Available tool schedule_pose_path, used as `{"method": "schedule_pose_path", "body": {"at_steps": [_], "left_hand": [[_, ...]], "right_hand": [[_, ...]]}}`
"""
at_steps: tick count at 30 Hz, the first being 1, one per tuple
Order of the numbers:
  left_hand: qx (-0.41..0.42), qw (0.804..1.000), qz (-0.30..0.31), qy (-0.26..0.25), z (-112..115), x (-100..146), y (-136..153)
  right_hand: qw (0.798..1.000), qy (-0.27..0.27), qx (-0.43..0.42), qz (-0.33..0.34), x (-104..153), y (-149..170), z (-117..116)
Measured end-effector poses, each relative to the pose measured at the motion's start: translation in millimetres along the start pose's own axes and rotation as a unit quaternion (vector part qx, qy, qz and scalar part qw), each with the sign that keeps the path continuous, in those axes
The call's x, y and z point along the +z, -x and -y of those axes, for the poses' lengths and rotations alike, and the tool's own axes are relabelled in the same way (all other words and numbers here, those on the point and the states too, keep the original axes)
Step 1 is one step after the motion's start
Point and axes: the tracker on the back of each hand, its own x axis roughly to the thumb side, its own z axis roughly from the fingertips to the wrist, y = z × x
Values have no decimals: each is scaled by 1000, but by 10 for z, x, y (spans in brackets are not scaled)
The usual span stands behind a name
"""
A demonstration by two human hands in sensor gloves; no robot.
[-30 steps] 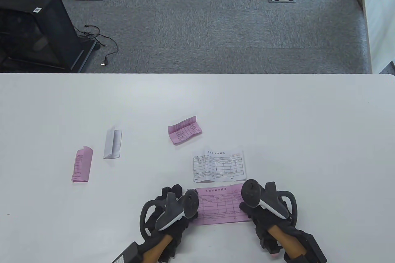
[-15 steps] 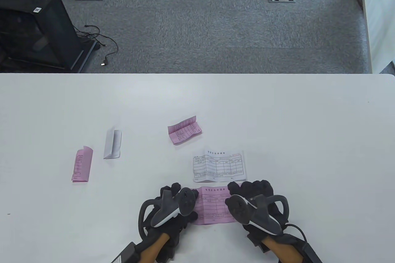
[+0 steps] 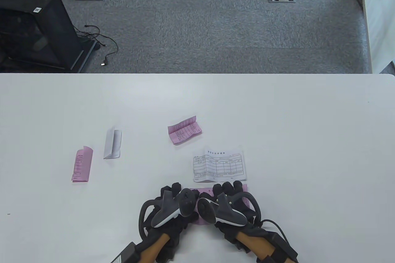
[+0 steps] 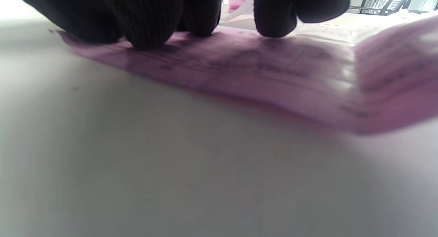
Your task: Unfold folded invoices and stack
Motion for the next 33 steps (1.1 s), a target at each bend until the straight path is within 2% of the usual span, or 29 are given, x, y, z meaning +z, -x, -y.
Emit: {"method": "schedule_pose_path", "body": {"at_steps": [8, 18, 28, 33], "left_hand": [[-2, 1000, -3, 2, 5, 1, -2], [0, 1000, -3, 7, 14, -1, 4], [-3, 1000, -3, 4, 15, -7, 0], [-3, 1000, -2, 4, 17, -9, 0]], "right_hand": [[999, -5, 30, -41, 125, 310, -13], [996, -17, 11, -89, 321, 781, -111], [995, -22, -7, -96, 322, 816, -87], [993, 37, -70, -85, 321, 704, 165]]}}
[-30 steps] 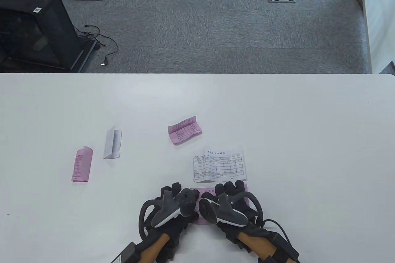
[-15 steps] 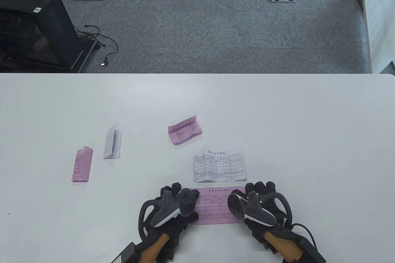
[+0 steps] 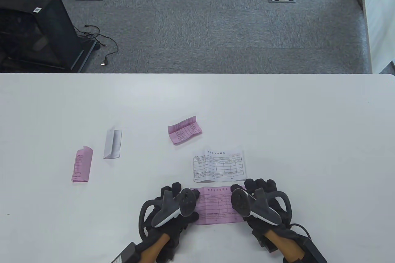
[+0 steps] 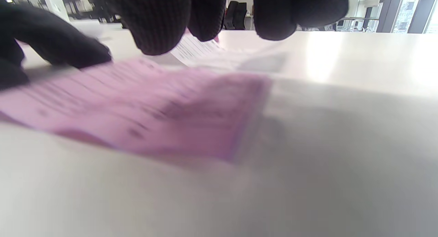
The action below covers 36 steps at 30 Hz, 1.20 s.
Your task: Unfold folded invoices and stack
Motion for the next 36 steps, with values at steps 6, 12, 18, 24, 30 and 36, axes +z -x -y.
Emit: {"method": "schedule_pose_path", "body": {"at_steps": [6, 12, 18, 24, 30, 36], "left_hand": [[-1, 1000, 1, -1, 3, -2, -2], [-3, 1000, 1, 0, 2, -5, -6], [-2, 1000, 1, -1, 9, -4, -5], [-1, 1000, 1, -2, 12, -4, -3], [-1, 1000, 0, -2, 14, -7, -1], [-1, 1000, -1, -2, 17, -6, 0]], "right_hand": [[999, -7, 21, 46, -53, -437, 12], [996, -19, 35, 74, -140, -757, -117], [996, -17, 34, 78, -162, -810, -179], [997, -21, 33, 62, -175, -799, -237], [997, -31, 42, 58, -199, -769, -307], [997, -36, 43, 45, -184, -640, -316]]}}
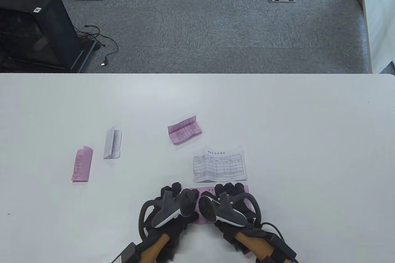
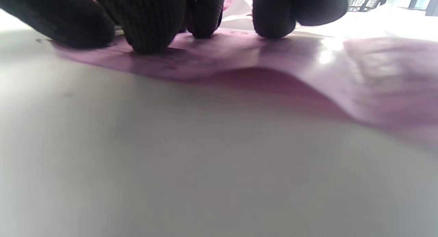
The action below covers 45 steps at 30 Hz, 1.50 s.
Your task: Unfold folded invoices and stack
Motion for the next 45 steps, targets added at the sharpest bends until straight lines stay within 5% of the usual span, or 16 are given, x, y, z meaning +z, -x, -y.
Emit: {"method": "schedule_pose_path", "body": {"at_steps": [20, 41, 45], "left_hand": [[1, 1000, -1, 2, 0, -5, 3], [3, 1000, -4, 1, 9, -6, 10], [5, 1000, -2, 0, 12, -7, 11]], "right_hand": [[996, -6, -15, -89, 297, 932, -132], [993, -19, -21, -112, 340, 1057, -135], [989, -24, -79, -120, 335, 1127, -147]]}}
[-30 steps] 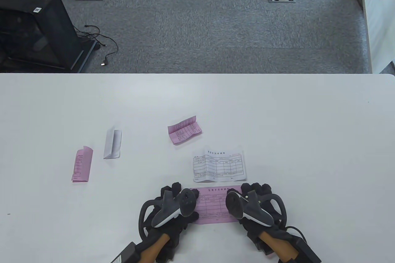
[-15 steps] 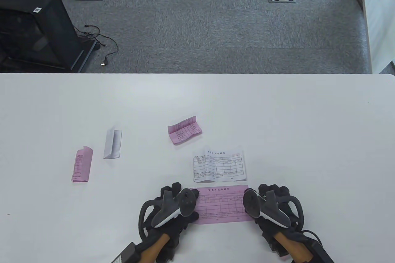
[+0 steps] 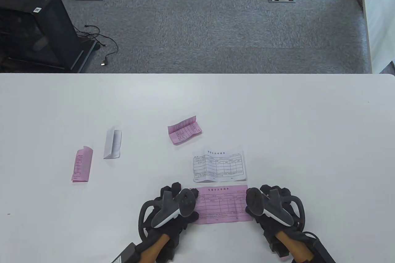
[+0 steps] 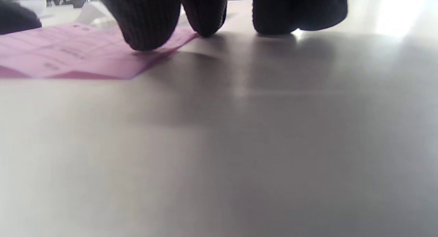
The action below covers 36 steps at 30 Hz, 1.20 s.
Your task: Unfold folded invoices and stack
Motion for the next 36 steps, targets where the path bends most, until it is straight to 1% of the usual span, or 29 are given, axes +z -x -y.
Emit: {"method": "schedule_pose_path", "body": {"at_steps": [1, 3, 5, 6, 8, 10, 11, 13, 17, 22, 24, 28, 30, 32, 34, 35, 36], "left_hand": [[0, 1000, 0, 1, -1, -1, 1], [0, 1000, 0, 1, -2, -2, 0], [-1, 1000, 0, 1, 0, 0, -2], [-2, 1000, 0, 1, 0, 0, -1], [-2, 1000, 1, -1, 1, 2, -1], [-1, 1000, 1, 0, 1, 0, -2], [-2, 1000, 1, 0, 2, 1, -3], [-2, 1000, 1, -1, 4, 2, -6], [-3, 1000, 7, -9, 21, 11, -28], [-8, 1000, 12, -7, 27, 15, -55], [-7, 1000, 12, -6, 29, 16, -54], [-6, 1000, 12, -5, 31, 17, -56], [-6, 1000, 13, -5, 31, 17, -59], [-6, 1000, 12, -4, 31, 18, -57], [-4, 1000, 12, -4, 31, 17, -54], [-2, 1000, 12, -5, 29, 18, -52], [4, 1000, 13, -8, 21, 26, -42]], "right_hand": [[1000, 5, -29, -7, -13, 24, 1], [999, 15, -48, -18, -20, 26, -8], [998, 22, -43, -37, -13, -6, -19], [999, 17, -34, -38, -8, -36, -33], [999, 9, -16, -28, 5, -93, -70], [999, 23, 10, -20, 23, -127, -107], [999, 13, 23, -19, 21, -156, -110], [1000, 17, 14, -8, 28, -187, -101], [1000, 15, -10, -11, 47, -230, -103], [995, -6, -95, -39, 24, -182, -136], [989, -13, -135, -55, 14, -152, -147], [979, -13, -190, -71, 16, -122, -171], [970, -1, -229, -87, 19, -109, -179], [970, 4, -227, -85, 20, -93, -167], [966, 14, -249, -75, 30, -64, -140], [961, 25, -266, -71, 38, -50, -121], [948, 42, -308, -60, 58, -30, -69]]}}
